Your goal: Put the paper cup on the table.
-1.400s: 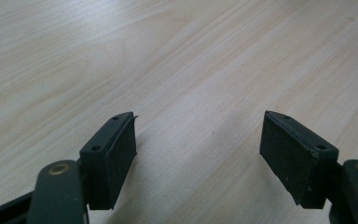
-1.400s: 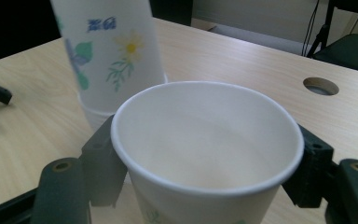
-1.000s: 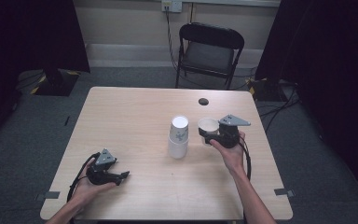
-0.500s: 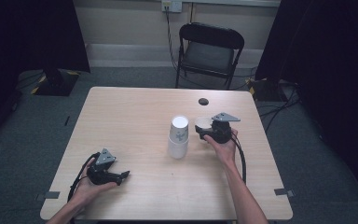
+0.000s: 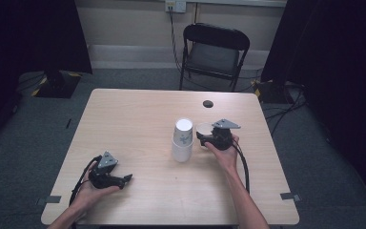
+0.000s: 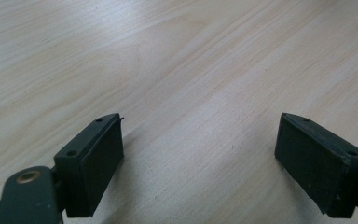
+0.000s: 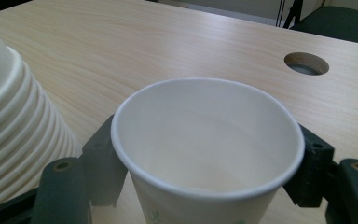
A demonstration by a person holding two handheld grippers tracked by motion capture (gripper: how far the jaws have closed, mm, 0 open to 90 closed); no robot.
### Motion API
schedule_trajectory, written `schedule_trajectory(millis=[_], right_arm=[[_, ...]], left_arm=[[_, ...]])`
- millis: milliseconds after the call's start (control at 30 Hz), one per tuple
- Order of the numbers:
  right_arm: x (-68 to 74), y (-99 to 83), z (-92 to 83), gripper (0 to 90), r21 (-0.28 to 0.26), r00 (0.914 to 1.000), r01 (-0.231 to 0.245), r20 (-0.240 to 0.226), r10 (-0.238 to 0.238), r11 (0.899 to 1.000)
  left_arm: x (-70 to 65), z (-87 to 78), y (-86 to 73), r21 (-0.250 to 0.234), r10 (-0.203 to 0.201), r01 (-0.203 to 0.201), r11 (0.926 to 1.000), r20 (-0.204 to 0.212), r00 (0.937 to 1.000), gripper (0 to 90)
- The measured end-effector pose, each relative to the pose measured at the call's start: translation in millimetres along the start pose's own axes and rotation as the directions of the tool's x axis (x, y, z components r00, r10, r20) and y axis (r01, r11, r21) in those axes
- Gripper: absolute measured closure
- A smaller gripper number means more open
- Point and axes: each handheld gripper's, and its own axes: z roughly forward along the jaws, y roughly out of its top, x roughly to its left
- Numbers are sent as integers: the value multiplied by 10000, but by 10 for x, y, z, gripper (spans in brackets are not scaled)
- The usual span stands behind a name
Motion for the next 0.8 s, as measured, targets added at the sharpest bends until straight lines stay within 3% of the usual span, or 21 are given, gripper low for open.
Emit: schedule_trajectory(millis=[267,567,800], right_arm=[[16,-61,-107,274,392,9999,36,97,-39,9992],[21,-105,-98,266,480,9999,-59,158,52,9988],[-2,-136,-80,167,775,9993,-352,-70,359,9964]], left_arm=[[-2,1,-1,-29,-8,8,10000,-11,10000,150],[8,-3,-3,-7,62,-62,10000,14,10000,150],[21,0,-1,17,119,-119,9999,99,9999,143]])
